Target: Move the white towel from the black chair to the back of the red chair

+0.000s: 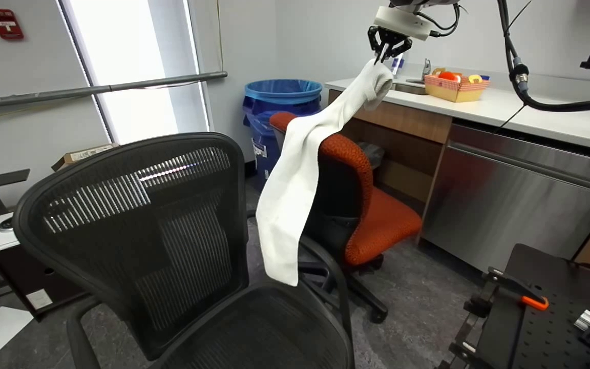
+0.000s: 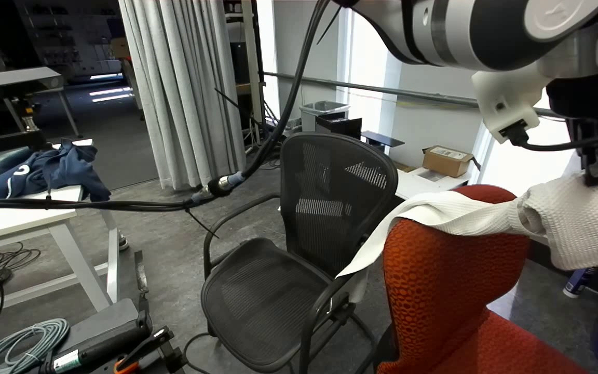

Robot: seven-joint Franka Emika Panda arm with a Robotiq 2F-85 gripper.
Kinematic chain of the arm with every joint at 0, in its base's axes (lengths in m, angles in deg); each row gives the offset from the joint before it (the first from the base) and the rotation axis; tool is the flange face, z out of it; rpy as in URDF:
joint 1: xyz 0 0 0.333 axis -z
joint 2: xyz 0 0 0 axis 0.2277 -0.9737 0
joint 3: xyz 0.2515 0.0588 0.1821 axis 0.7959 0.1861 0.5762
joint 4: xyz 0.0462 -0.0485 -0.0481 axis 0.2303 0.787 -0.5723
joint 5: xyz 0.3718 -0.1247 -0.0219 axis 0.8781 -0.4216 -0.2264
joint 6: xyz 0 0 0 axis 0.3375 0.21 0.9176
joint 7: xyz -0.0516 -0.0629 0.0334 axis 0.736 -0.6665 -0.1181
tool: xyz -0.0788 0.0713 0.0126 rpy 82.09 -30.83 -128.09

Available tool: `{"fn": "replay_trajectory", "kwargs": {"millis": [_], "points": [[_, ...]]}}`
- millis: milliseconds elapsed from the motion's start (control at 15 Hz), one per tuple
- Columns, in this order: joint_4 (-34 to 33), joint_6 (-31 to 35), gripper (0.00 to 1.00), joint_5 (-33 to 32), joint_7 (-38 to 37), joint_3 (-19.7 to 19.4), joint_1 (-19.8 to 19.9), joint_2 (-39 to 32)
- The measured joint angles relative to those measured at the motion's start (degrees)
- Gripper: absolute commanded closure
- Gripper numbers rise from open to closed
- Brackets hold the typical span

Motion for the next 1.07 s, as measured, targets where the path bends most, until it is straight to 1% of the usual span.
{"fn": "replay_trajectory", "kwargs": {"millis": [67, 133, 200, 267, 333, 467, 667, 800, 1067], "points": [[0.0, 0.0, 1.00, 0.0, 0.0, 0.0, 0.0, 0.0], [0.0, 0.0, 0.75, 0.0, 0.1, 0.1, 0.0, 0.0], [0.1, 0.0, 0.72, 0.0, 0.2, 0.2, 0.0, -0.1], [0.2, 0.0, 0.66, 0.0, 0.2, 0.3, 0.0, -0.2], [0.2, 0.0, 0.56, 0.0, 0.3, 0.4, -0.1, -0.3], [0.1, 0.0, 0.41, 0.0, 0.5, 0.6, -0.2, -0.3], [0.1, -0.1, 0.14, 0.0, 1.0, 0.7, -0.2, -0.3], [0.1, -0.1, 0.00, 0.0, 1.4, 0.7, -0.2, -0.3], [0.1, -0.1, 0.00, 0.0, 2.3, 0.7, -0.2, -0.3]]}}
